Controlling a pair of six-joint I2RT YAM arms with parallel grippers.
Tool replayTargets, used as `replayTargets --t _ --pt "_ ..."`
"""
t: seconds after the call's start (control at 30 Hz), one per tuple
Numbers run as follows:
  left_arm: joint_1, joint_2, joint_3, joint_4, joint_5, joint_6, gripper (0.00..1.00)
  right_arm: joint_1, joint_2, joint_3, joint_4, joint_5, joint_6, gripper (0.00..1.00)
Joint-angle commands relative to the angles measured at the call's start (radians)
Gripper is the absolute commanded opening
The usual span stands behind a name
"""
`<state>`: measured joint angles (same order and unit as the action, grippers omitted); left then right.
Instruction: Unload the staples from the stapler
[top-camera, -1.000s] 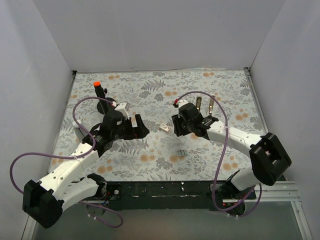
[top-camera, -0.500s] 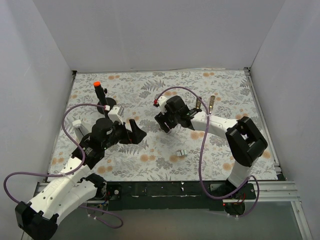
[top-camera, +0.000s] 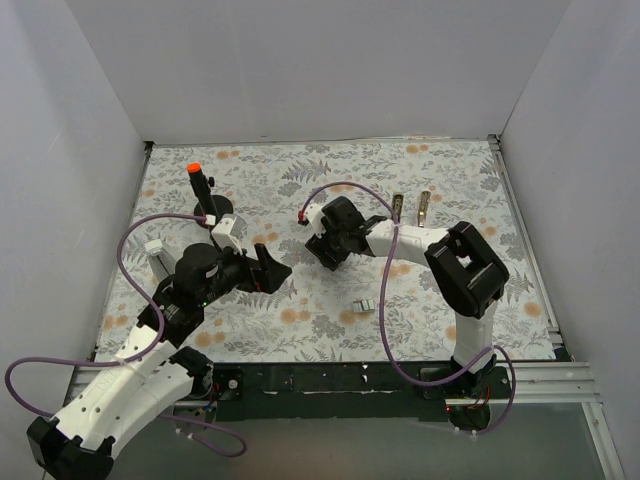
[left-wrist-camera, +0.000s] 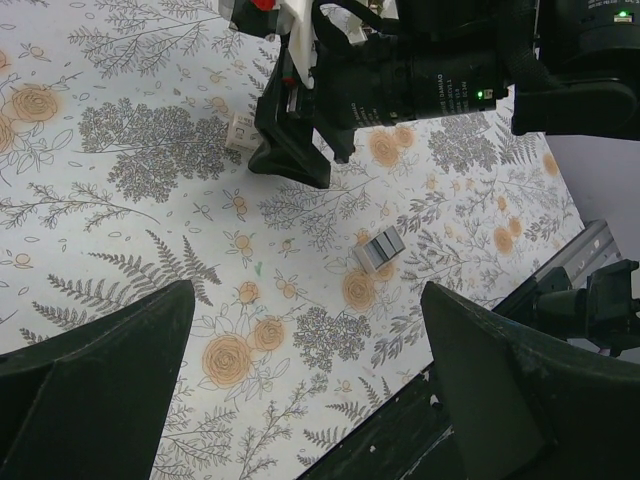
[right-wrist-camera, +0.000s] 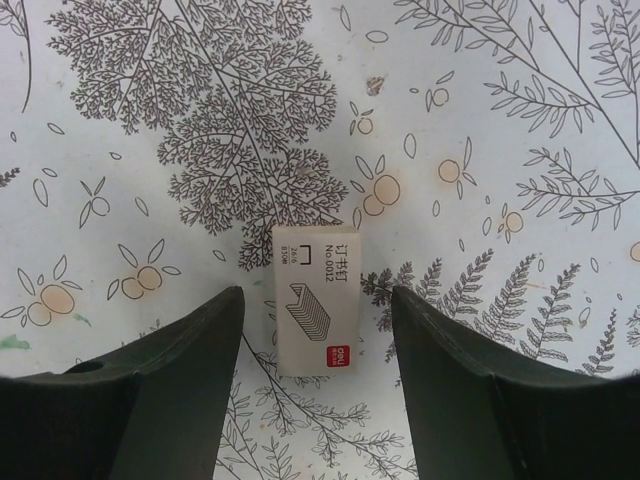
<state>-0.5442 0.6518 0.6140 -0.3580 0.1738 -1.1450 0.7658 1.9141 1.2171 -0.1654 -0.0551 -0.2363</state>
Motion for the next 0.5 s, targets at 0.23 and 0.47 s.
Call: replayTargets --t 0.23,0.47 --pt "0.007 -0.011 -0.007 0.013 0.003 0.011 0.98 0.062 -0.004 0.002 -0.010 -0.015 -0.026 0.58" --pt "0.007 -0.014 -0.008 0.013 0.003 0.010 0.98 0.124 -0.061 -0.071 0.010 0.003 -0.006 0.52"
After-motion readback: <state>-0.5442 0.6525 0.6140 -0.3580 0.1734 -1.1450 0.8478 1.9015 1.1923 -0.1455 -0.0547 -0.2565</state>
